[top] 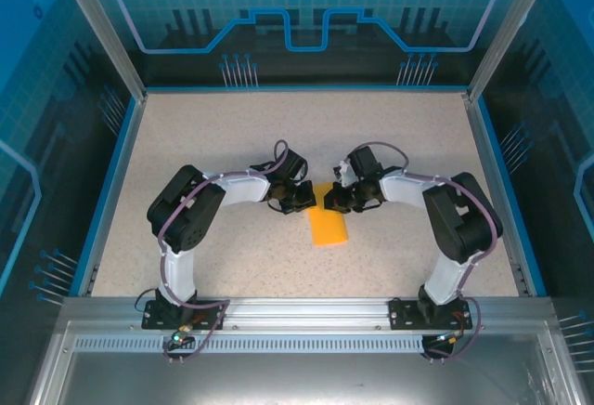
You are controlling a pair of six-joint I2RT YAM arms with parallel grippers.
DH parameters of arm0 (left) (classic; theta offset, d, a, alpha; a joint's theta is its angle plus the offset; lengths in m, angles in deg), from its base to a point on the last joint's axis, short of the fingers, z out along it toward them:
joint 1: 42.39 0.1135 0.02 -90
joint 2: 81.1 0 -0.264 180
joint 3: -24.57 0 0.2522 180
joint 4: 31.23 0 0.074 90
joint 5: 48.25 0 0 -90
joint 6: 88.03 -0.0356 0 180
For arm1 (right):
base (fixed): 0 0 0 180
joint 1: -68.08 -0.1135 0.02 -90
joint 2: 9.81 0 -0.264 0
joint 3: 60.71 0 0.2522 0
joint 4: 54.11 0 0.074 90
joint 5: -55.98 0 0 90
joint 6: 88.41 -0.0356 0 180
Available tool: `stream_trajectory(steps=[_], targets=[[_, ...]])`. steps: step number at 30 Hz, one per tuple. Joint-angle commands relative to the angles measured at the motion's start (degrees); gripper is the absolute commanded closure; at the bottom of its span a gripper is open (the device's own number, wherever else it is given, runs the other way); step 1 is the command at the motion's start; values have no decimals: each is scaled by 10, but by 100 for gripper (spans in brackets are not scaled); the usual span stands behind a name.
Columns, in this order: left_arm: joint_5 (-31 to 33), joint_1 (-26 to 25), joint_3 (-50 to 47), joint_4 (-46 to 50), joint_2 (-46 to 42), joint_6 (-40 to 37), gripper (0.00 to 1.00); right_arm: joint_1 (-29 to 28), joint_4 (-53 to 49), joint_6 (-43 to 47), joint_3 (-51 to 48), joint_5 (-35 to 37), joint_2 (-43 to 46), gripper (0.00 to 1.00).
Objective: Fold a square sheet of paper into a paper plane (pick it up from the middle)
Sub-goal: Fold the square sheet of paper in half at the center of the table, then rotate the paper at the center of the table.
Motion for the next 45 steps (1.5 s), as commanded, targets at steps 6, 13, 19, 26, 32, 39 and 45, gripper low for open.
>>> stream_trajectory(steps=[6,13,19,26,32,39,45], targets=[[90,-1,-42,136,75,-5,100,3,8,23,-104,-21,8,96],[95,-1,-43,134,77,3,100,12,-15,36,-222,-23,92,96],[98,-1,-39,133,77,1,100,4,-63,24,-260,10,177,95],[71,-1,-4,132,74,-56,100,0,-103,19,-211,59,286,94],[37,-1,62,142,37,-118,96,-14,-107,37,-149,100,252,90],[-13,-1,105,128,-29,-111,84,-55,-48,4,-116,113,144,92],[17,7,45,113,-107,-71,76,-77,-18,-28,-118,125,101,93]])
